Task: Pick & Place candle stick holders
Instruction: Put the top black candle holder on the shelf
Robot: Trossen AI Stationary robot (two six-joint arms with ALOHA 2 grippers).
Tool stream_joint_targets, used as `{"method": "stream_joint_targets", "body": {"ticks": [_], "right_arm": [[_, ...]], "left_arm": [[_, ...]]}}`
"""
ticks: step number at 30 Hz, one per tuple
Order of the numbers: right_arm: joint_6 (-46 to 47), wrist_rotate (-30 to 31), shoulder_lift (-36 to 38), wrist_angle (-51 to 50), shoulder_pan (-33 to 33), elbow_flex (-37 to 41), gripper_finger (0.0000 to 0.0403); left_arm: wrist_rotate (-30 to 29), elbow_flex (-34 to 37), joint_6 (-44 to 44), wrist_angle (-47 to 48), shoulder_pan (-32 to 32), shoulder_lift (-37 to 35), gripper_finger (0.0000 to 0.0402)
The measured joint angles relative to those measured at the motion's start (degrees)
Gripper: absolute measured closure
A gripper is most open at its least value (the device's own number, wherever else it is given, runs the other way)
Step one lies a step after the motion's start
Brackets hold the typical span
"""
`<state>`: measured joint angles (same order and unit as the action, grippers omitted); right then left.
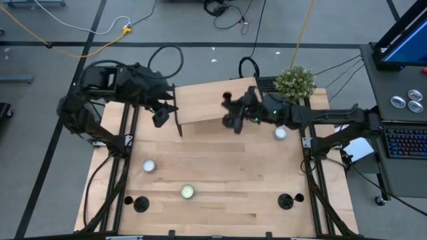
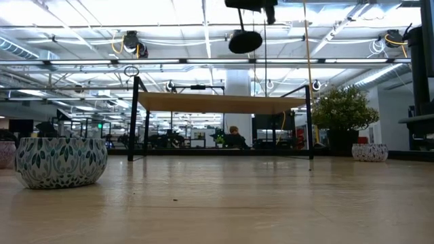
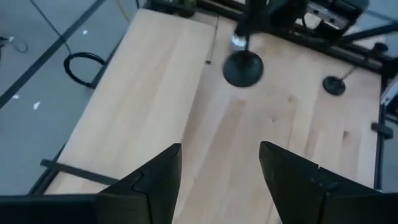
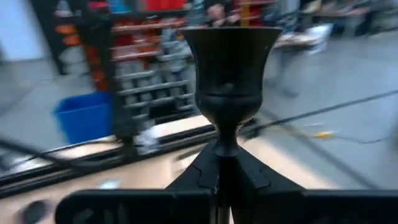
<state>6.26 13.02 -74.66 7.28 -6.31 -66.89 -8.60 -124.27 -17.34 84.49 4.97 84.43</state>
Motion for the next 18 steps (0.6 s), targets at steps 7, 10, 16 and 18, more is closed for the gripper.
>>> {"method": "stream_joint_targets", "body": {"ticks": [7,10,16,18], "right_arm": [[-5.76,5.2,2.02,2.11,-5.06,0.01,0.04],[-5.7,5.1,1.82,1.64,-7.49,0.01,0.04],[-5.74,4.96,-0.3,1.39,-11.5,0.08,0.04],[-5.91,4.91,-0.81,1.44,-12.88,0.07,0.04]], "left_arm": [[0.08,1.47,2.71,-0.41,0.0,-0.93,0.0172],[0.63,2.56,4.39,-1.62,0.0,-0.91,0.0172],[2.76,7.81,6.58,-7.77,0.0,-1.7,0.0171],[3.64,11.1,6.53,-10.6,0.29,-2.97,0.0172]]}}
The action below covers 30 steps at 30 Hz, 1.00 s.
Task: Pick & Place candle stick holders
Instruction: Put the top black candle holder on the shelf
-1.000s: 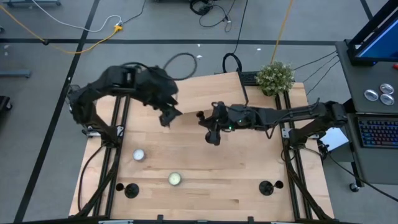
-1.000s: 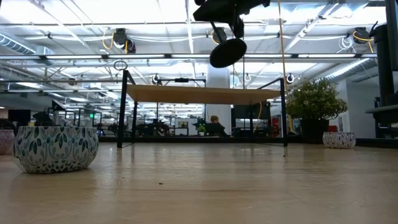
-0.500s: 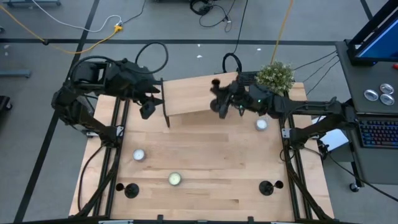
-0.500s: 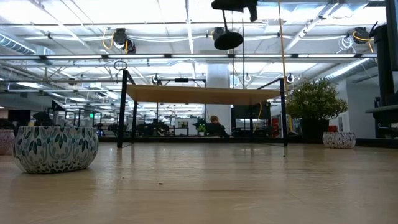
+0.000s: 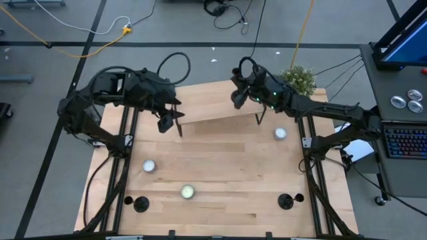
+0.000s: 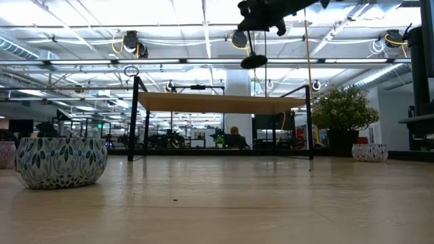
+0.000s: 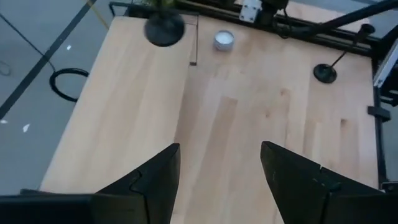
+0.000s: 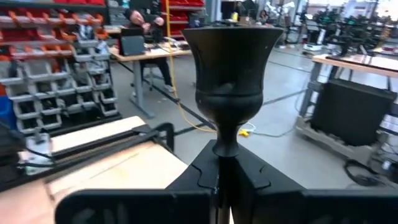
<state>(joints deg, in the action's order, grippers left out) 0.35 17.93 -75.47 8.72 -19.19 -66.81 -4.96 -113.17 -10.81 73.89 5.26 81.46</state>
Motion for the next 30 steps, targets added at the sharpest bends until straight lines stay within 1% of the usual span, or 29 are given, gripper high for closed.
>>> {"method": "stream_joint_targets", "body": {"ticks": [5,8,11,13,17,20,23,28,30], "right_arm": [[1.58,-0.04,-0.45,2.04,-3.69,1.97,0.04],[3.42,-0.16,-0.49,6.5,-5.77,4.43,0.04],[5.1,-1.46,-0.49,11.49,-7.39,6.66,0.04],[6.33,-3.0,-0.49,14.24,-8.12,8.19,0.04],[6.4,-2.98,-0.49,14.71,-8.73,10.02,0.04],[7.04,-3.06,-0.49,15.32,-9.29,11.08,0.04],[7.96,-2.98,-0.49,15.38,-9.41,11.96,0.04],[7.9,-3.03,-0.49,15.48,-9.37,12.55,0.04],[6.83,-2.93,-0.49,16.28,-9.64,12.55,0.04]], "left_arm": [[0.63,11.84,-0.82,-8.04,1.41,-7.36,0.0172],[0.73,19.97,-1.29,-13.48,2.83,-13.75,0.0172],[2.94,27.77,-0.21,-18.68,4.56,-20.06,0.0172],[5.74,32.53,0.66,-22.55,6.16,-23.84,0.0172],[12.88,41.16,3.75,-29.01,9.64,-30.96,0.0172],[17.12,46.7,4.9,-31.95,12.16,-34.73,0.0172],[20.72,51.28,5.37,-34.53,14.61,-37.26,0.0172],[30.54,58.25,6.01,-42.68,18.82,-40.54,0.0172],[33.44,60.68,5.65,-45.86,20.38,-41.5,0.0172]]}}
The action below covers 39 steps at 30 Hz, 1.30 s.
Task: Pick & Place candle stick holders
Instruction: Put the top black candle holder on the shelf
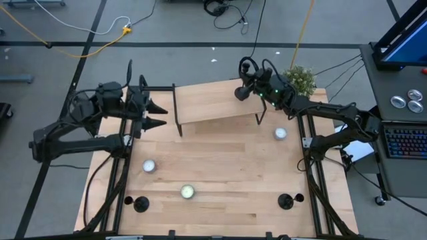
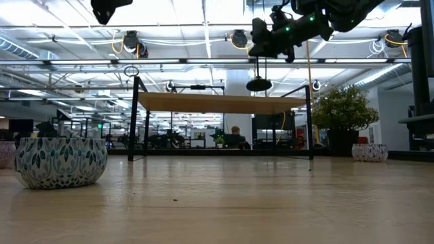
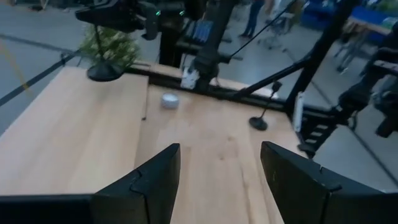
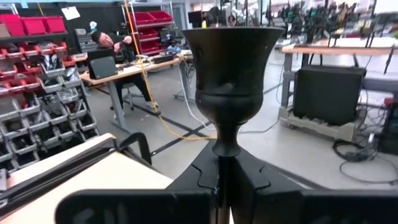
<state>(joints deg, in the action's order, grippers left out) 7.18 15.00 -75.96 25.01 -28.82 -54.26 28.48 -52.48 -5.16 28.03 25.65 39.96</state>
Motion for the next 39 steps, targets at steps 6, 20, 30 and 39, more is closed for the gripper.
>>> {"method": "stream_joint_targets", "body": {"ticks": [6,20,30,39], "right_arm": [[-1.5,0.14,0.0,0.08,-2.5,0.0,0.04],[-1.12,-0.2,-2.62,4.42,-4.85,-0.04,0.0399],[-2.31,-0.53,-6.16,10.12,-4.85,-0.04,0.04],[-3.09,-0.33,-6.21,4.7,-4.82,-0.04,0.0399]], "left_arm": [[2.74,4.65,-3.24,-2.84,2.52,-1.81,0.0172],[3.23,5.24,-5.97,-5.44,2.52,-1.76,0.0172],[4.32,5.24,-6.59,-5.42,2.43,-1.74,0.0172],[4.26,5.24,-6.59,-5.55,2.45,-1.74,0.0172]]}}
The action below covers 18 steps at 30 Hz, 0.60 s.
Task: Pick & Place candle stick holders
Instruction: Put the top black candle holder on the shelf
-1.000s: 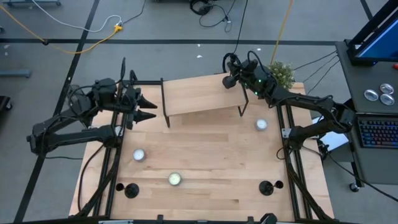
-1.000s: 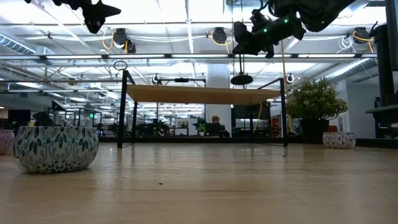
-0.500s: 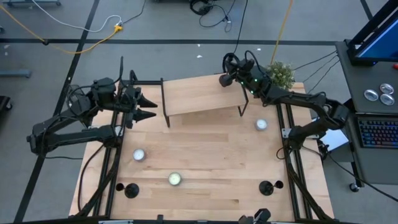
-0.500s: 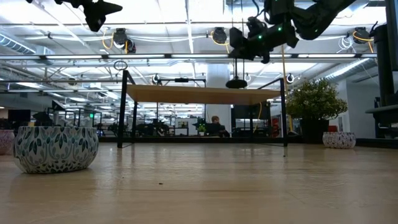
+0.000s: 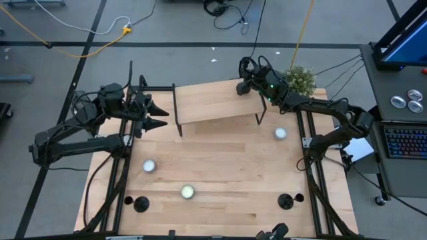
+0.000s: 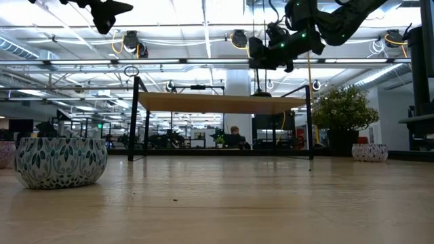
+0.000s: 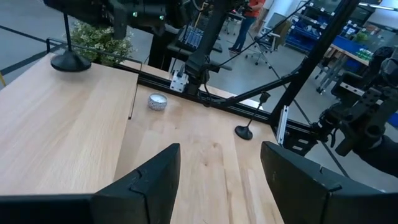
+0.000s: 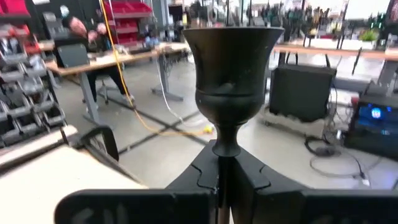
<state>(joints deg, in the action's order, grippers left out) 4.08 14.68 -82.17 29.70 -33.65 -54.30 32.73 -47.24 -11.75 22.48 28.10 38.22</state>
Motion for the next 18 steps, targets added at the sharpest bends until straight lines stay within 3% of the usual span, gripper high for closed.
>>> {"method": "stream_joint_targets", "body": {"ticks": [18], "right_arm": [[-3.24,0.34,2.03,-2.57,0.26,0.0,0.0399]], "left_arm": [[-0.24,-0.04,-0.04,-0.42,0.0,0.0,0.0172]]}}
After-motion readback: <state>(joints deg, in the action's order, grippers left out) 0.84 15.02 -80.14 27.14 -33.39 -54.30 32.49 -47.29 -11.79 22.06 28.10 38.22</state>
